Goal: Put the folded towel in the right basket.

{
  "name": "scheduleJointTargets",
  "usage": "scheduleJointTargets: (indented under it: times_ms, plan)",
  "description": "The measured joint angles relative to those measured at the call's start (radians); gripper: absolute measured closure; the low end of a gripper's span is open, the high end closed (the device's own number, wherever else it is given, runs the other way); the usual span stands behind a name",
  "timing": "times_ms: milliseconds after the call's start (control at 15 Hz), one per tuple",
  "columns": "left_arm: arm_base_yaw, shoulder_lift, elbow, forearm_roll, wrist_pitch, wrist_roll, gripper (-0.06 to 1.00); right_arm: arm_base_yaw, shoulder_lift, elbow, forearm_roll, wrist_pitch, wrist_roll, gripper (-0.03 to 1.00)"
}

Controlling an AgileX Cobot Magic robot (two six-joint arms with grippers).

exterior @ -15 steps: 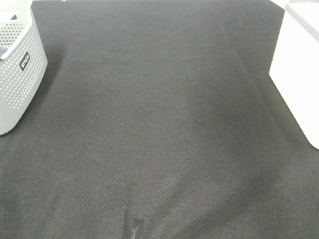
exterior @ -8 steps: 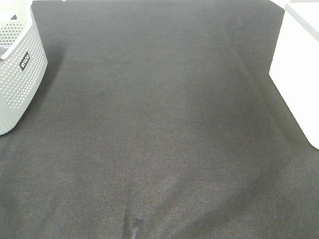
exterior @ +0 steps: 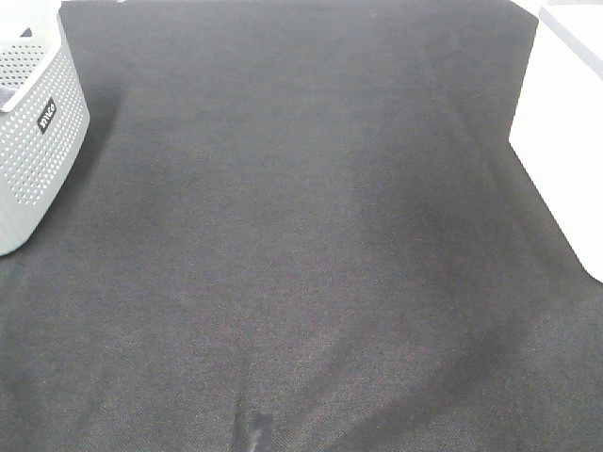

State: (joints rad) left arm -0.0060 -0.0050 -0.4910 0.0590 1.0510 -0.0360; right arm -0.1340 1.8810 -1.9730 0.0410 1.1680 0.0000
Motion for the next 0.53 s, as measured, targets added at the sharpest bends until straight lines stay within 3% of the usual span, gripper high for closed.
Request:
scheduleJointTargets:
  times_ms: [200, 400, 533]
  plan:
    - [0.000, 0.000, 0.000, 0.000, 0.000, 0.000, -0.04, 0.084, -0.057, 0.000, -0.041, 0.032, 0.034, 0.00]
    - [0.000, 0.000, 0.000, 0.000, 0.000, 0.000, -0.04, 0.087, -0.132, 0.015, -0.052, 0.043, 0.036, 0.00]
    - [0.000, 0.000, 0.000, 0.000, 0.000, 0.000, -0.04, 0.095, -0.290, 0.147, -0.003, 0.029, 0.021, 0.00]
